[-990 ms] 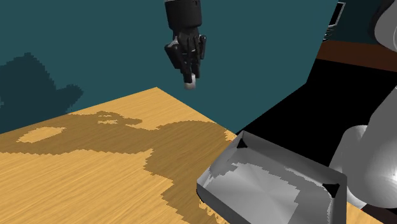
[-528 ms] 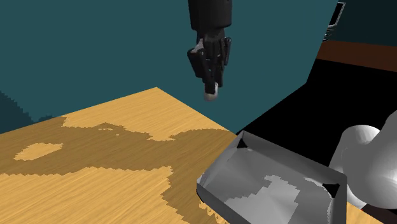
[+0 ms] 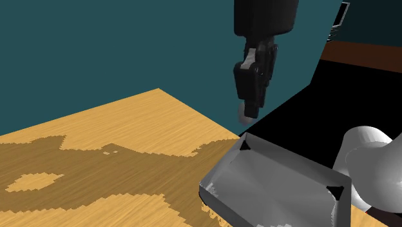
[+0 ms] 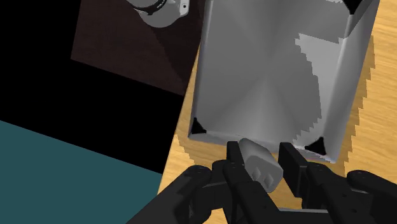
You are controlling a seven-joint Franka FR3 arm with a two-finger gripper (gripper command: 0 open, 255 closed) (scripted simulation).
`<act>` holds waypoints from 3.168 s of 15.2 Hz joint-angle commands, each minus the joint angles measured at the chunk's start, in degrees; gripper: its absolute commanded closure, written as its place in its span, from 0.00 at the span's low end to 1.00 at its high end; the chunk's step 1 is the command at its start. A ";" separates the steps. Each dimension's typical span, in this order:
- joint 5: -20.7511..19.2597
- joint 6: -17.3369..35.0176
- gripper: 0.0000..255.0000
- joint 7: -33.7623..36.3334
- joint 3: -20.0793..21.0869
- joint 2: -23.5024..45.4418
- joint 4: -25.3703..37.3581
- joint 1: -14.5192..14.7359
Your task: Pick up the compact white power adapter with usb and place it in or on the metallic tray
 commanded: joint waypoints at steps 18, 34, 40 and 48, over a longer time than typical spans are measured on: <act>6.86 4.66 1.00 4.40 3.61 -12.36 -15.64 4.15; 7.49 7.46 0.00 4.01 4.13 -13.53 -19.57 4.52; 6.00 1.43 0.00 5.09 3.43 -9.77 -9.85 3.38; 5.99 1.44 0.00 5.10 3.42 -9.77 -9.85 3.38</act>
